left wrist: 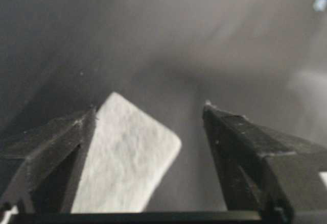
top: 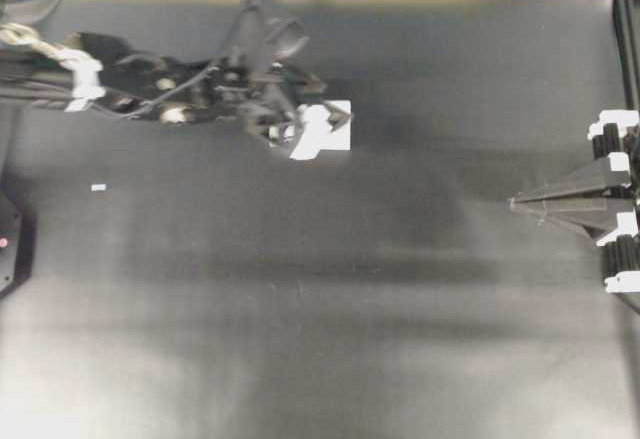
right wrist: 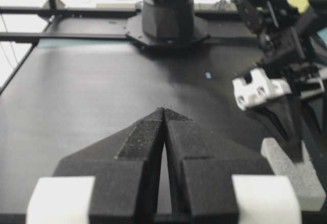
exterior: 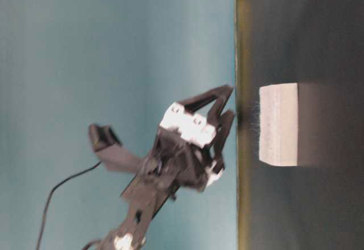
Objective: Push the sponge with the left arm to wipe the table.
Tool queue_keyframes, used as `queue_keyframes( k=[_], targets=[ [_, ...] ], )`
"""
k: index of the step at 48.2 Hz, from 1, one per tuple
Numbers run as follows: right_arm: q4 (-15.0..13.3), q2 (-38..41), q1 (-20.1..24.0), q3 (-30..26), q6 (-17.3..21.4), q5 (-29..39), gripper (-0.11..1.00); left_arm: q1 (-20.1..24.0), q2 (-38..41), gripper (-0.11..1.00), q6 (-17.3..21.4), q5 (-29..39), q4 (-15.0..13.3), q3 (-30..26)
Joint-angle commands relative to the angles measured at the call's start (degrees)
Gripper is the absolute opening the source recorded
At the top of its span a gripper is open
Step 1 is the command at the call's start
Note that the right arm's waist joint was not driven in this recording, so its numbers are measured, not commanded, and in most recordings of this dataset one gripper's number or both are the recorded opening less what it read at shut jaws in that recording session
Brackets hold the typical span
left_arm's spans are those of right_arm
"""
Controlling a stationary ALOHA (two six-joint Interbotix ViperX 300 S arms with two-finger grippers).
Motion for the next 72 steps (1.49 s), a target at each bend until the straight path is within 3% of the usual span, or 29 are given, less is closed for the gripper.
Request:
queue_keyframes(
  k=[1, 24, 72],
  targets=[
    [0.2, 0.2, 0.0, -0.2, 0.3, -0.3, 0.00, 0.9, 1.9, 0.76, -1.6, 0.2, 0.2, -2.5],
    [0.2, 0.2, 0.0, 1.1, 0.2, -0.5, 0.00, 2.5, 4.3, 0.73, -3.1, 4.7, 0.2, -1.3],
    [0.2, -1.7, 0.0, 2.5, -0.4, -0.3, 0.00, -4.6, -4.4, 0.71, -11.0, 5.3, 0.2, 13.5]
  ],
)
